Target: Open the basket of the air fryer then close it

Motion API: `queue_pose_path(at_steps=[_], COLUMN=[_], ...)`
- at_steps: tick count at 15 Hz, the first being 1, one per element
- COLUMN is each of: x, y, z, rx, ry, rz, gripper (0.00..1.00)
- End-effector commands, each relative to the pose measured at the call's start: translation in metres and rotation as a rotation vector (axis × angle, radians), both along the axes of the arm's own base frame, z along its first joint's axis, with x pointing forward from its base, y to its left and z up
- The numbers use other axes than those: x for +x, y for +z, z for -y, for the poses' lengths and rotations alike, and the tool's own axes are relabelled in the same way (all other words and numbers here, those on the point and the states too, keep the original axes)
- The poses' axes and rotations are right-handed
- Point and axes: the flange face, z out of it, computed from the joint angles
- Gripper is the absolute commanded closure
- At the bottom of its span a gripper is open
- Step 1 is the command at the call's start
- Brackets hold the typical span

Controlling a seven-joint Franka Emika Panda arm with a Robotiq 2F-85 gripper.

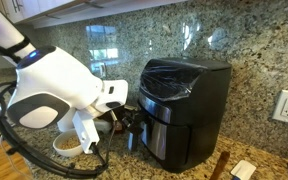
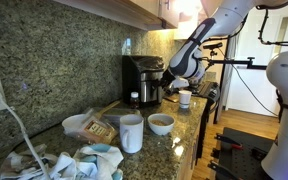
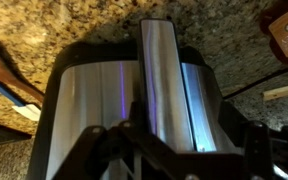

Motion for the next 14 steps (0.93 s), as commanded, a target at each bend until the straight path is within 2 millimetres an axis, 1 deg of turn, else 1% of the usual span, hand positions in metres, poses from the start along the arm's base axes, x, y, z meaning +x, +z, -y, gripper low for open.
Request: queue_pose_path(at_steps=[1,4,6,11,14], x=[-0.011,-0.015,-0.017,-0.022,-0.034], y=[0.006,0.007,0.006,-0.003,-0.007], z=[-0.007,-0.005,-0.003,-0.010,-0.007], rx=[-0.006,-0.009,-0.011,0.008,0.002], ry=[-0.029,-0.042,-0.045,-0.031,-0.044], rz=[-0.012,-0.014,-0.018,-0.036,-0.057], gripper=[0.49,0.72,0.84,0.84,0.84])
